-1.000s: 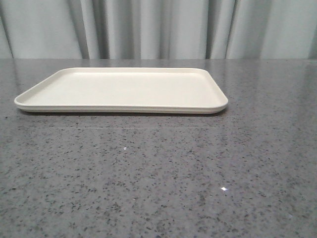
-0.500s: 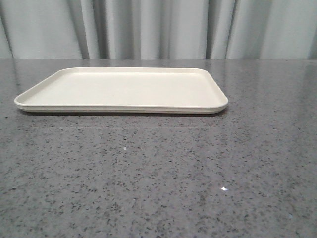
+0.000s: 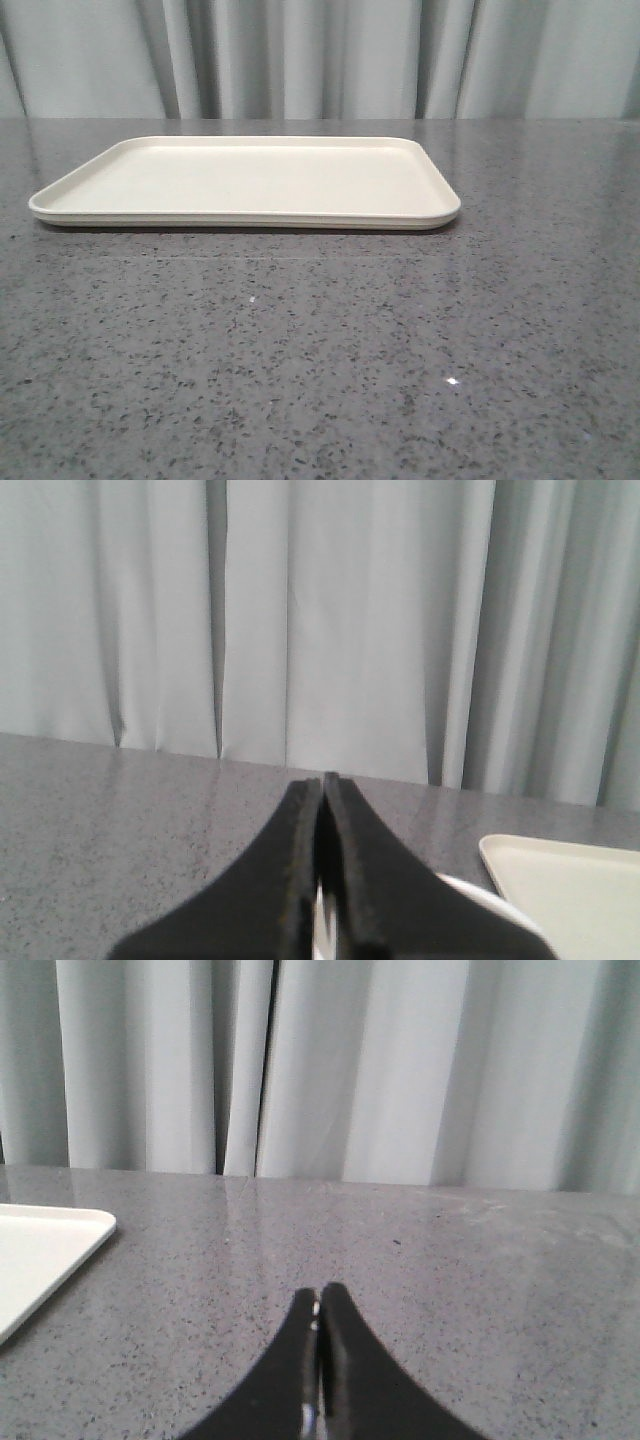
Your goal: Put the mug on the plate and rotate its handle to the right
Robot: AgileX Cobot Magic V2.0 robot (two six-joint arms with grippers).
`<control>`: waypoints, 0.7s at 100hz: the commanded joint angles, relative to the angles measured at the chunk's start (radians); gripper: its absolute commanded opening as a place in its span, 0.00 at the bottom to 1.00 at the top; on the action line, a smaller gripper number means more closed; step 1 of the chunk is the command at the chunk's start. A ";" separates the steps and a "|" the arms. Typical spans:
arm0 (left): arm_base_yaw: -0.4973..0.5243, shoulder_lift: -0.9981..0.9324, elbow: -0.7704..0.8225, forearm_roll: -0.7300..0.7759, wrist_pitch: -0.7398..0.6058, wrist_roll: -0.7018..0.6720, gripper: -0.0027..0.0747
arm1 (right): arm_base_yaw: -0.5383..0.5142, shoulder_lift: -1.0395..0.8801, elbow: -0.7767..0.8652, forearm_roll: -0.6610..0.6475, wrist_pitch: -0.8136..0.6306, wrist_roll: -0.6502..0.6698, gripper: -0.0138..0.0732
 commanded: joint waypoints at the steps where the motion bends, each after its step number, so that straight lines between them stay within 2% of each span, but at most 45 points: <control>1: 0.000 -0.028 -0.055 -0.005 -0.084 -0.010 0.01 | 0.002 -0.019 -0.053 0.006 -0.080 -0.005 0.09; 30: 0.000 -0.028 -0.141 -0.006 -0.082 -0.042 0.01 | 0.002 -0.019 -0.119 0.006 -0.084 -0.005 0.09; 70: 0.000 -0.022 -0.275 -0.006 -0.064 -0.042 0.01 | 0.002 0.019 -0.305 0.006 -0.047 -0.005 0.09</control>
